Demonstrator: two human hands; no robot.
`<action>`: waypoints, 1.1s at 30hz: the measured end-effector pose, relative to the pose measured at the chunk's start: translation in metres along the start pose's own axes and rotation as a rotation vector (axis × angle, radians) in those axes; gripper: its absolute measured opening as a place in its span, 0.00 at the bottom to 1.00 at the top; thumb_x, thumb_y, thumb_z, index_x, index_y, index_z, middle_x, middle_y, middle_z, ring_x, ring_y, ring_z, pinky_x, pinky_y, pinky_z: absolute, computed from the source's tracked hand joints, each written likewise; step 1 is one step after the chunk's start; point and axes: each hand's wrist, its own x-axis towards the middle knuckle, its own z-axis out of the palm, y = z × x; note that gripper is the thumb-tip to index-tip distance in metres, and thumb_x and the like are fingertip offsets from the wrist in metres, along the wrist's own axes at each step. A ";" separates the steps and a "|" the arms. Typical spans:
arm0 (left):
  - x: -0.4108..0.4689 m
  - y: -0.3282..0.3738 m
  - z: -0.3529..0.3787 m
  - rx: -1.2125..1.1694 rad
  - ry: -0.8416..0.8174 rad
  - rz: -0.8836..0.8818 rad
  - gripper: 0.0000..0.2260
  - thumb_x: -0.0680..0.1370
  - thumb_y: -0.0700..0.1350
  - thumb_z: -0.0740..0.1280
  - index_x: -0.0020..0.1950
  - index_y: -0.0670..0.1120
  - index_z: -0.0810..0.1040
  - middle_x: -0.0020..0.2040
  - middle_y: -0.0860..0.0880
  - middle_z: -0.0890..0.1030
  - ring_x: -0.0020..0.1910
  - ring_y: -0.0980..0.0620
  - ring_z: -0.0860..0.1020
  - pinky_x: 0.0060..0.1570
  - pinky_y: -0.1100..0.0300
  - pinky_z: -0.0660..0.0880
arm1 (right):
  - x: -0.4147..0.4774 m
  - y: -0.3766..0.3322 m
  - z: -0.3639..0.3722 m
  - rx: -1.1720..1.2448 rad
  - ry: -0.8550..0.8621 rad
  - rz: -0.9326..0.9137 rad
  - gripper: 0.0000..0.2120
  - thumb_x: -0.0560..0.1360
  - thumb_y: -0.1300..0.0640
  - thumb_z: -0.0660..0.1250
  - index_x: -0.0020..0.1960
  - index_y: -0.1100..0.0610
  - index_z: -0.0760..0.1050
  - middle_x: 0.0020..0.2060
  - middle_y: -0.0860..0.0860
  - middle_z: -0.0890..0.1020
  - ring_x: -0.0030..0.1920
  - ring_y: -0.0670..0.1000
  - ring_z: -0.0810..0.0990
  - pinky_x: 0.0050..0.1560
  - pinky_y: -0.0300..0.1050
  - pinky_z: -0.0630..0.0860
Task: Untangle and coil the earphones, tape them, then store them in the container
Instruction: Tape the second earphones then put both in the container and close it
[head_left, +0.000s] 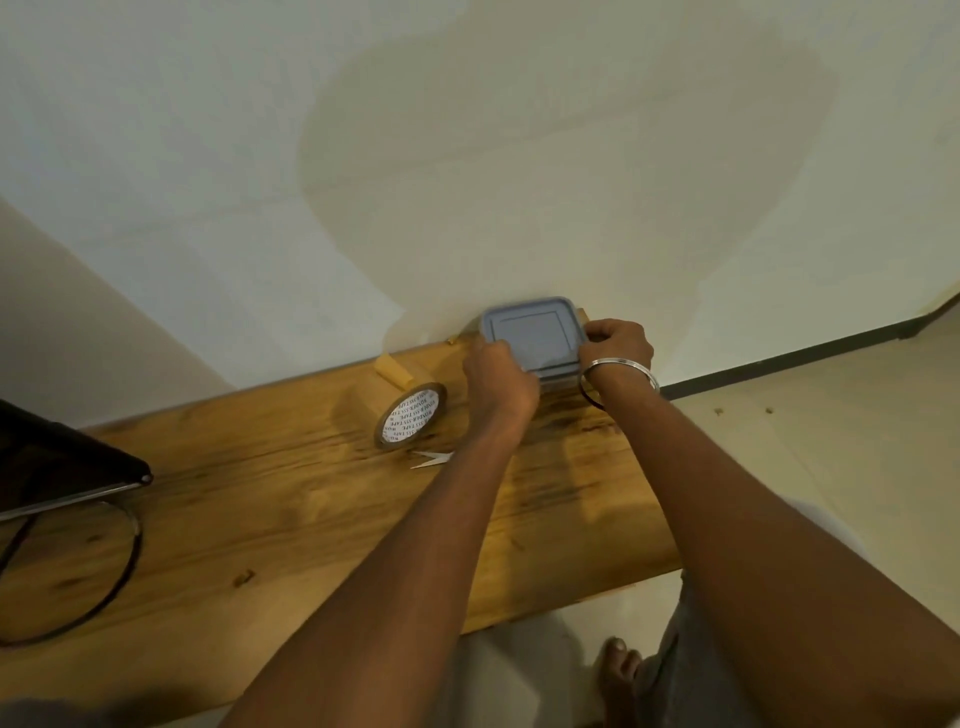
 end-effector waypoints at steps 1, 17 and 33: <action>0.000 -0.003 0.001 0.020 -0.018 0.014 0.06 0.78 0.35 0.66 0.54 0.35 0.77 0.66 0.38 0.73 0.62 0.41 0.74 0.48 0.61 0.69 | -0.001 0.001 0.000 -0.011 -0.008 0.004 0.18 0.77 0.67 0.67 0.67 0.63 0.77 0.64 0.61 0.80 0.64 0.61 0.78 0.66 0.51 0.73; -0.061 -0.131 -0.062 -0.121 0.448 -0.028 0.33 0.75 0.49 0.73 0.76 0.48 0.63 0.73 0.47 0.66 0.67 0.43 0.73 0.57 0.50 0.77 | -0.104 0.005 0.078 -1.121 -0.507 -0.752 0.22 0.78 0.47 0.64 0.69 0.55 0.71 0.66 0.56 0.74 0.67 0.60 0.71 0.62 0.56 0.71; -0.040 -0.132 -0.084 -0.081 0.231 -0.008 0.08 0.77 0.41 0.69 0.38 0.45 0.84 0.29 0.50 0.80 0.27 0.53 0.77 0.27 0.60 0.74 | -0.104 0.032 0.035 -0.789 -0.190 -0.332 0.11 0.74 0.55 0.71 0.54 0.57 0.79 0.51 0.55 0.81 0.51 0.57 0.80 0.46 0.47 0.76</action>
